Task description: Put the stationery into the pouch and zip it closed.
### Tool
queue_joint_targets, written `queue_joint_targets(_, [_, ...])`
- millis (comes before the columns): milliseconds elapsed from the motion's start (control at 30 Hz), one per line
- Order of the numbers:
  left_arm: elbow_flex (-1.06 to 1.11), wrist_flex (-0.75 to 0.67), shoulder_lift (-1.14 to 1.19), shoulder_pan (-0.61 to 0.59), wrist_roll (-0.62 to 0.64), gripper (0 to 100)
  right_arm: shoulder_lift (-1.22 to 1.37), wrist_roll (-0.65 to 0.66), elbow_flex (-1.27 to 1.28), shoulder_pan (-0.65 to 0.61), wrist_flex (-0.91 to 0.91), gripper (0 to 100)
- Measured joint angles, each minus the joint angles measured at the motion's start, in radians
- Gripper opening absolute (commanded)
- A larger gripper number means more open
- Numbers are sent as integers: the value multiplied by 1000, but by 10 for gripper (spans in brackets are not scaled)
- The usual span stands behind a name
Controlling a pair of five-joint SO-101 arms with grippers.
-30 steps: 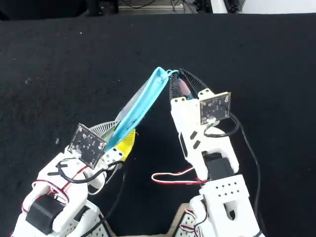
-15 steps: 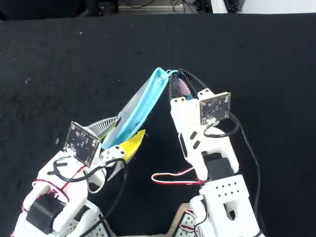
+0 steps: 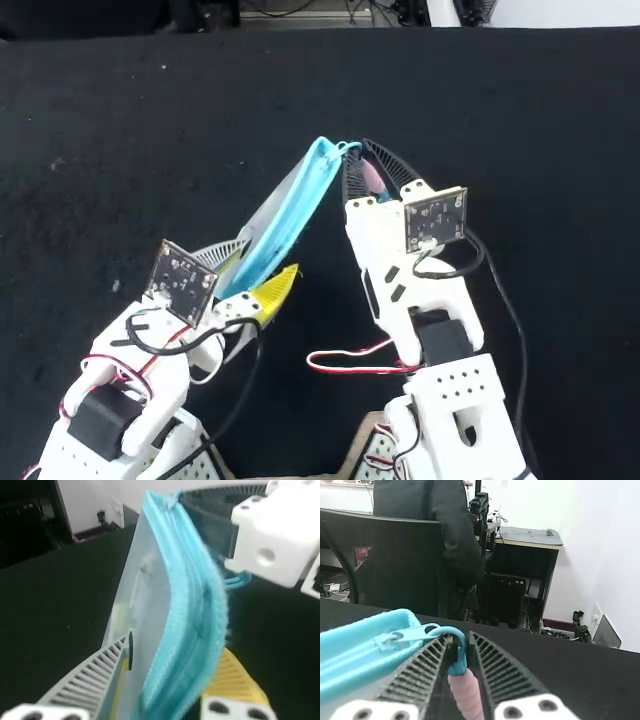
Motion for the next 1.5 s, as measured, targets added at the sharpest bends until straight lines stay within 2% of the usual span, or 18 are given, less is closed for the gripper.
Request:
queue_joint_targets(400, [0, 17, -175, 0, 5, 223, -8, 0, 6, 0, 0, 11])
queue_joint_targets(700, [95, -114, -172, 0, 6, 221, -8, 0, 6, 0, 0, 11])
queue_joint_targets(767, [117, -140, -172, 0, 6, 170, -8, 0, 6, 0, 0, 11])
queue_joint_targets(867, [123, -144, -172, 0, 9, 14, -8, 0, 6, 0, 0, 11])
queue_joint_targets(933, [123, -144, -172, 0, 9, 50, -8, 0, 6, 0, 0, 11])
queue_joint_targets(1500, [120, -100, -175, 2, 9, 29, -9, 0, 6, -6, 0, 11])
